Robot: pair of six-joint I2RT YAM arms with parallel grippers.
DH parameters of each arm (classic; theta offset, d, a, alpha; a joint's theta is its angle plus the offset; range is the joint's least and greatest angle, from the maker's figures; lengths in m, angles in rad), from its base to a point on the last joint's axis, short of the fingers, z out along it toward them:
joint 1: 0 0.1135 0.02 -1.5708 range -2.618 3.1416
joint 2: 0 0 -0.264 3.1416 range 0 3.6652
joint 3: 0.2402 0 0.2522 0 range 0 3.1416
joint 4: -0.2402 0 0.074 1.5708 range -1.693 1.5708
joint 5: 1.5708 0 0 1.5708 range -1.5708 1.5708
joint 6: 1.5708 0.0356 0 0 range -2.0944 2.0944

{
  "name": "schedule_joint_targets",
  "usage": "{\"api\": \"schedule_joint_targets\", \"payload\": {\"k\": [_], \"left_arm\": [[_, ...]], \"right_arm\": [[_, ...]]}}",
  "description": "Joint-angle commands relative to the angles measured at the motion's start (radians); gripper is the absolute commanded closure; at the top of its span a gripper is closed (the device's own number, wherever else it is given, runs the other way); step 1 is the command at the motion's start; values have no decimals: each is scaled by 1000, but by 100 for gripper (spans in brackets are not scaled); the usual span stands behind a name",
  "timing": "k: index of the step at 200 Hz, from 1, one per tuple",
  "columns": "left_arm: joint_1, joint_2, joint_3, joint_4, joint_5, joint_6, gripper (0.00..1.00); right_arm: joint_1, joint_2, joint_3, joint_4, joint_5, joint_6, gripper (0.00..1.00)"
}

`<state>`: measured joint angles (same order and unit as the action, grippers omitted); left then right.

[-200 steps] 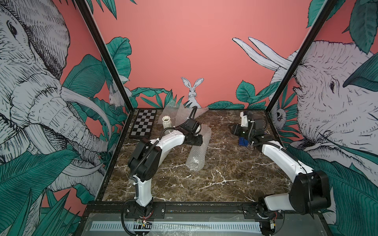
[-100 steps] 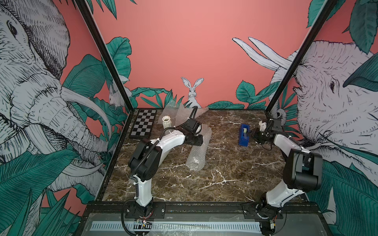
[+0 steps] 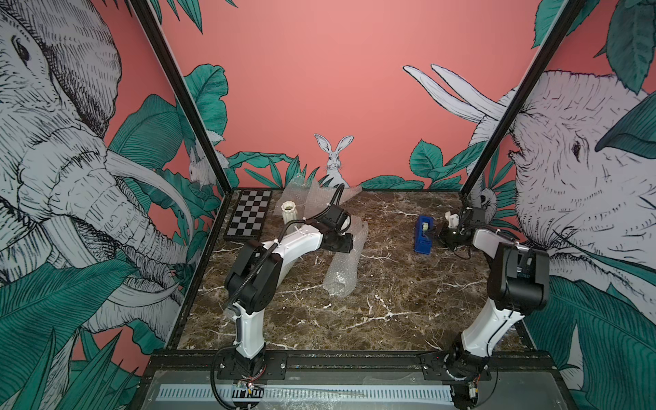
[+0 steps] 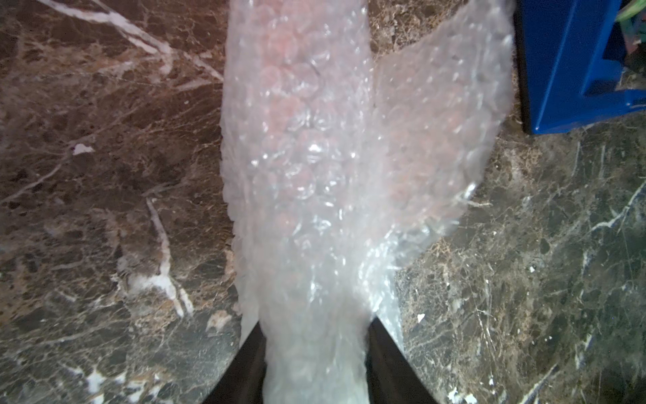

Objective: Wrap vases in bubble wrap
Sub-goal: Tear off the tape using the Tape Cutter.

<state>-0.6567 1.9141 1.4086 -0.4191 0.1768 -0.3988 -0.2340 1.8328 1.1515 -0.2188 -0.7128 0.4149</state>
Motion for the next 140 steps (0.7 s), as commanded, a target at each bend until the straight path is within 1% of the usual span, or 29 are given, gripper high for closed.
{"api": "schedule_joint_targets", "payload": {"k": [1, 44, 73, 97, 140], "left_arm": [[-15, 52, -4, -78, -8, 4, 57], [-17, 51, 3, -86, -14, 5, 57], [-17, 52, 4, -87, -16, 7, 57], [-18, 52, 4, -87, -16, 5, 57], [-19, 60, 10, -97, -26, 5, 57]], "right_arm": [[-3, 26, 23, 33, -49, -11, 71], [-4, 61, 27, 37, -69, -8, 77], [-4, 63, 27, 26, -63, -14, 78], [-4, 69, 25, 36, -79, -8, 81], [-4, 71, 26, 52, -126, 11, 91]]}}
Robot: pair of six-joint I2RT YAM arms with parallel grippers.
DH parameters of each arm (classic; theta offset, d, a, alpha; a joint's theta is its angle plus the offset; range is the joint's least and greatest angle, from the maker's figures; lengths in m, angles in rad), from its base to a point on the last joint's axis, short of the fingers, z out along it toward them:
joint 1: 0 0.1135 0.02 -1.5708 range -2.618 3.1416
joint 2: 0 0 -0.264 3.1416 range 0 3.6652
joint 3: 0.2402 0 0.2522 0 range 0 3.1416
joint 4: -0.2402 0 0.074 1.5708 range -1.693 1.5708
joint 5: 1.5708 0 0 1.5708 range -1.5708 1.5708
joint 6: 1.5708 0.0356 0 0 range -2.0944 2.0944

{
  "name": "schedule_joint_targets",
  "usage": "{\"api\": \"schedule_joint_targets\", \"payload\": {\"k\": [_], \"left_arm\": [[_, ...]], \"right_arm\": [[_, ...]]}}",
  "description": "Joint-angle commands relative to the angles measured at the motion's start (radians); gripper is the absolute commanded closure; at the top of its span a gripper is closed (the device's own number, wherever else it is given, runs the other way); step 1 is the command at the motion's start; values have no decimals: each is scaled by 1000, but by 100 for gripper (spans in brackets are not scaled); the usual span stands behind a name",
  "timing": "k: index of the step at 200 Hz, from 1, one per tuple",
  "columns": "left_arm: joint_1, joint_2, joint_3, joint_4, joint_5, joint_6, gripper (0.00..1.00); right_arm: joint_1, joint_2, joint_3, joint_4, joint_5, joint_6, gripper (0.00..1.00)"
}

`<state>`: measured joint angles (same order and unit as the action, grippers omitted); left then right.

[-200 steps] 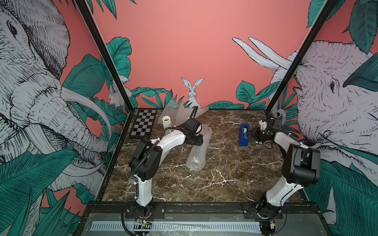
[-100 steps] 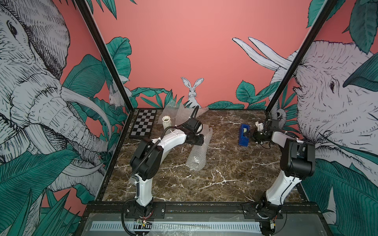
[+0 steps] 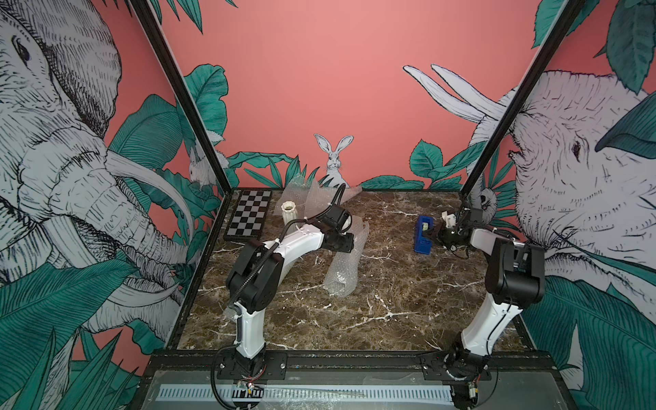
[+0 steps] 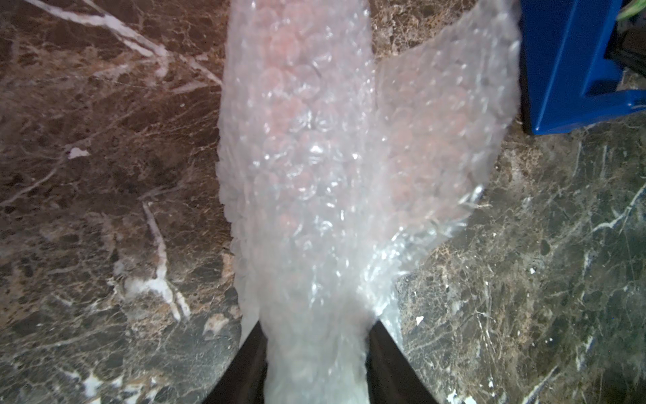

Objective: Wrap vases in bubble wrap
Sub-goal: Tear off the tape using the Tape Cutter.

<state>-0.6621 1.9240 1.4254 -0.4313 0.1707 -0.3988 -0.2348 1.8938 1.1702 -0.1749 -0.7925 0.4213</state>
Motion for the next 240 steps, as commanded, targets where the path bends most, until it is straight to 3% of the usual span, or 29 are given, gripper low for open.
{"api": "schedule_joint_targets", "payload": {"k": [1, 34, 104, 171, 240], "left_arm": [[-13, 50, -7, -85, -21, 5, 57], [-14, 61, 1, -90, -22, 0, 57], [-16, 57, 1, -88, -30, -5, 58], [-19, 53, -3, -87, -34, -2, 58], [-23, 58, -6, -82, -33, -11, 58]], "right_arm": [[-3, 8, 8, 9, -46, 6, 91], [-4, -43, -11, 46, -73, 41, 100], [-3, -250, -111, 94, -44, 101, 100], [-1, -442, -320, 105, 49, 116, 100], [25, -441, -484, 142, 112, 115, 100]]}}
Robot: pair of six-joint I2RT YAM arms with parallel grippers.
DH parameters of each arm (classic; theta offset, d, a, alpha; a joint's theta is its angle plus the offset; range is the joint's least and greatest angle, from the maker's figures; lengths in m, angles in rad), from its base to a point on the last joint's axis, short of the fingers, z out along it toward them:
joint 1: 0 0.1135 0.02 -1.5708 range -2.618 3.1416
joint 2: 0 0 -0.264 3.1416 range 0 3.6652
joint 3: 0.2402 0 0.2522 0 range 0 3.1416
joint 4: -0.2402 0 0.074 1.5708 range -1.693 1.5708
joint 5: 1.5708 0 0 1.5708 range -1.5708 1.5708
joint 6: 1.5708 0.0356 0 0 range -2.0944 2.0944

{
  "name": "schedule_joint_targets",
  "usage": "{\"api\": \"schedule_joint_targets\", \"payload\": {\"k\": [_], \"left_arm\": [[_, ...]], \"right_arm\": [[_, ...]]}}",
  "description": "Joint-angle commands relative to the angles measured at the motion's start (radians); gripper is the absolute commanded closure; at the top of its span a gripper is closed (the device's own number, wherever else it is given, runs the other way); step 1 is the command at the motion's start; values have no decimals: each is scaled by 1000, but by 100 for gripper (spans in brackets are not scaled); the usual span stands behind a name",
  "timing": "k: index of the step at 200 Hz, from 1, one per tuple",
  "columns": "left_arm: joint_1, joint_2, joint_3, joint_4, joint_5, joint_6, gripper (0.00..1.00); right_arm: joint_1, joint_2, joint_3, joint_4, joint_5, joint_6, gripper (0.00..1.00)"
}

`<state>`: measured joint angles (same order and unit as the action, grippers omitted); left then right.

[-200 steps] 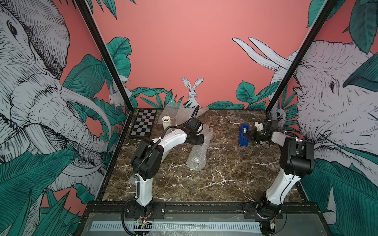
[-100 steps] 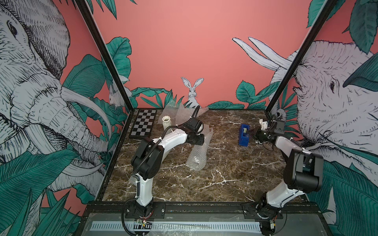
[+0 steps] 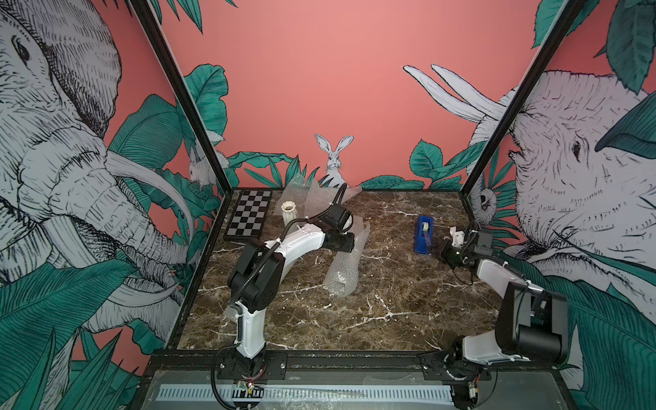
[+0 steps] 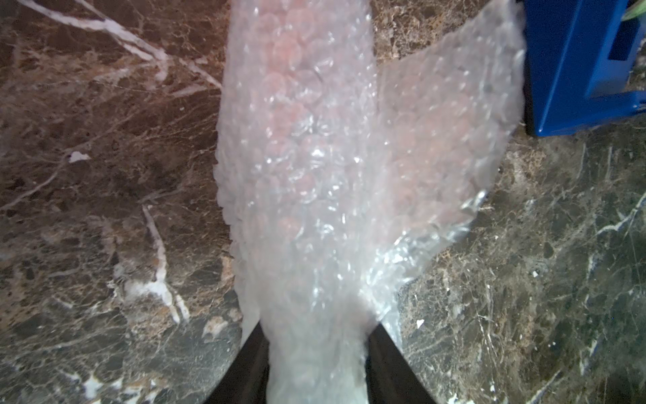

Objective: Wrap vases in bubble wrap
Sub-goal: Tear off the tape using the Tape Cutter.

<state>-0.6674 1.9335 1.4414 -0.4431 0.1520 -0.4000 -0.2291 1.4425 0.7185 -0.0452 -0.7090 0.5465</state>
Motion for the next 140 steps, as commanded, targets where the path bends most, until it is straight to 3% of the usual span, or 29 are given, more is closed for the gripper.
{"api": "schedule_joint_targets", "payload": {"k": [1, 72, 110, 140], "left_arm": [[-18, 48, -22, -70, -13, -10, 58], [-23, 46, -9, -78, -9, -1, 58], [-24, 52, 2, -81, -6, 8, 58], [-24, 56, 14, -96, -15, 32, 58]], "right_arm": [[20, 13, -34, 13, 30, -10, 100], [77, 215, -25, 160, 136, 107, 100], [111, 278, -3, 221, 119, 141, 100], [123, 247, -15, 249, 81, 144, 100]]}}
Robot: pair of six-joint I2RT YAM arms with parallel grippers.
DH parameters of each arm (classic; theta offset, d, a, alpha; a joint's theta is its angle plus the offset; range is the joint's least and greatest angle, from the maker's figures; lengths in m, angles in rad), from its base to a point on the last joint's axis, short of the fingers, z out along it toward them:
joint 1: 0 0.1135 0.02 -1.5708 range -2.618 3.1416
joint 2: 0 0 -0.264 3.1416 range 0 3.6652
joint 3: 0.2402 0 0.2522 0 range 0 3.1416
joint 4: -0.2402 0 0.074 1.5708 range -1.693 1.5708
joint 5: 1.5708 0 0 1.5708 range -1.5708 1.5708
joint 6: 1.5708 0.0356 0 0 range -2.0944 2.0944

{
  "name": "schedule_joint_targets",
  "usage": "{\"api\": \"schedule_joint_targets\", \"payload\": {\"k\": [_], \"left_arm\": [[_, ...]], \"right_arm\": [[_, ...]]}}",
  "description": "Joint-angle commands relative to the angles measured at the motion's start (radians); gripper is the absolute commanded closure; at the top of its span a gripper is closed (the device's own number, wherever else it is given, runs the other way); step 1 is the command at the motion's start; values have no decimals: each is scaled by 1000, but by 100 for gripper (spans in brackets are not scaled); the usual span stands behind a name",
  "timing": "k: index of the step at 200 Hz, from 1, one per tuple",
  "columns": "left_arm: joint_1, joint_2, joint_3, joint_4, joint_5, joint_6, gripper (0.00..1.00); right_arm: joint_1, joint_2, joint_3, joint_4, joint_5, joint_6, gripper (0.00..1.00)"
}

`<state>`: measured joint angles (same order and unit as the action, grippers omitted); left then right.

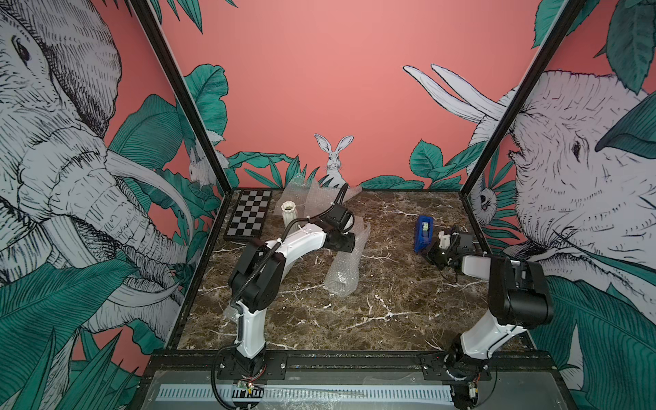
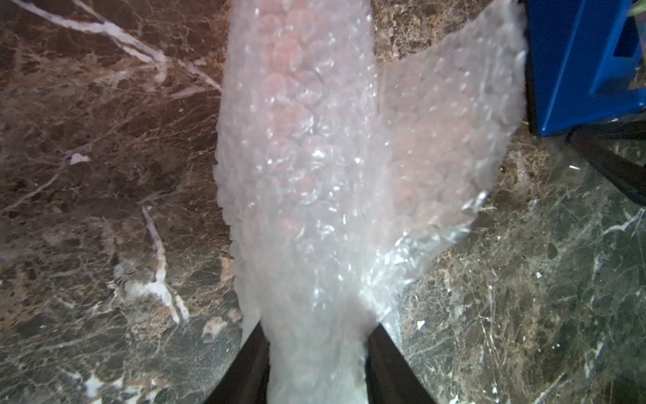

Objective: Wrap vases in bubble wrap
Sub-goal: Tear off the tape using the Tape Cutter, then stick the tape on the bubble wrap.

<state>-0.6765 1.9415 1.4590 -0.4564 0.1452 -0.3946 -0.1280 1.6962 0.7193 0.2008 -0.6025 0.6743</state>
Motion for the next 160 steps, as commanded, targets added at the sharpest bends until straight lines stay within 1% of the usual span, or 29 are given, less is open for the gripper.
{"api": "schedule_joint_targets", "payload": {"k": [1, 17, 33, 37, 53, 72, 75, 77, 80, 111, 136, 160], "left_arm": [[-14, 48, -3, -84, -9, 28, 58], [-16, 51, 4, -91, -9, 41, 58], [-18, 53, 6, -93, -9, 54, 58], [-18, 54, 6, -93, -8, 58, 58], [-18, 60, 12, -97, -9, 75, 58], [-18, 68, 16, -98, -10, 96, 58], [-18, 69, 17, -98, -9, 99, 58], [-40, 69, 18, -99, -9, 101, 58], [-48, 69, 17, -98, -7, 106, 58], [-65, 75, 13, -96, 10, 140, 58], [-75, 78, 13, -97, 22, 163, 58], [-78, 78, -1, -91, 56, 166, 59]], "right_arm": [[23, -8, -16, 3, -28, 15, 100], [41, -55, -21, 8, -72, 0, 100], [82, -87, -11, -2, -127, -37, 100], [96, -123, -6, -11, -139, -50, 100], [171, -164, 18, -42, -172, -117, 100], [275, -198, 55, -105, -168, -219, 100], [292, -199, 61, -116, -166, -233, 100], [300, -200, 66, -120, -165, -242, 100], [314, -201, 72, -127, -166, -254, 100], [409, -178, 125, -162, -184, -337, 100], [453, -150, 170, -190, -200, -395, 100], [462, -116, 207, -203, -178, -408, 100]]}}
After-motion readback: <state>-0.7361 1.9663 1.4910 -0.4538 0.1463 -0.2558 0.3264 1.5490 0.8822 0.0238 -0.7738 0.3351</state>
